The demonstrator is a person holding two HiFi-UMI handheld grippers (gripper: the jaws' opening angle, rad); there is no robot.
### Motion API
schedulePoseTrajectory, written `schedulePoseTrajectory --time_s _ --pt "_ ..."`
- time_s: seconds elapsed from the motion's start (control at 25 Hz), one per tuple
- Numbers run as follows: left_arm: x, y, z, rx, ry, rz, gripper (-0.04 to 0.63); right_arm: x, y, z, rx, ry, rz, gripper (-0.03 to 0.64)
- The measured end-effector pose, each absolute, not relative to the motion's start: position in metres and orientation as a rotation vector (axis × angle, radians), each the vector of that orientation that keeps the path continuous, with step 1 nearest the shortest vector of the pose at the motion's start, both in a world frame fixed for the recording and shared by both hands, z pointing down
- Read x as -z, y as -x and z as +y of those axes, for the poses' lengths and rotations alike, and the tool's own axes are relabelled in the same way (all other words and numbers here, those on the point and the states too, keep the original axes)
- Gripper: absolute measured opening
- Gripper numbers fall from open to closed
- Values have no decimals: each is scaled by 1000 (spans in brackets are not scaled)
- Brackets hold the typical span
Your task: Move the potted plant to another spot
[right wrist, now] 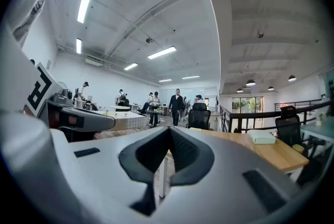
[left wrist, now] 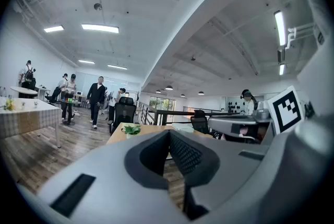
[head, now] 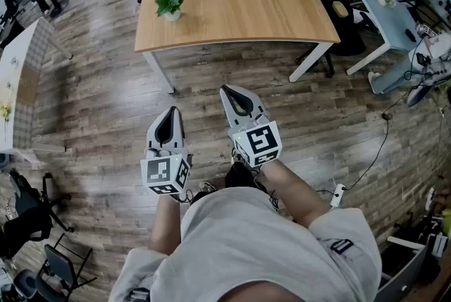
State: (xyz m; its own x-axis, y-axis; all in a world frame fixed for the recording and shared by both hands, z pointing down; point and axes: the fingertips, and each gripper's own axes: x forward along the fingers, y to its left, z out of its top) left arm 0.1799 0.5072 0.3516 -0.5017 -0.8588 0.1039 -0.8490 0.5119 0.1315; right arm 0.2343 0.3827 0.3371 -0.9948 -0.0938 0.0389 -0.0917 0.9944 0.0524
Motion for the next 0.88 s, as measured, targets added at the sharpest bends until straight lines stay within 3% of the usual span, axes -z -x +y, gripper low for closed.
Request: schedulePoseTrajectory --time_s 0.68,0.76,0.88 --pt "-384 -189 530 94 -1468 -2506 12 -366 -248 406 7 -143 -3058 5" --pt "-390 -188 529 92 -1458 -2496 12 -376 -247 406 -4 -108 -3033 80" --pt "-396 -186 523 86 -1445 -2486 12 -385 -245 402 -7 -70 -3012 81"
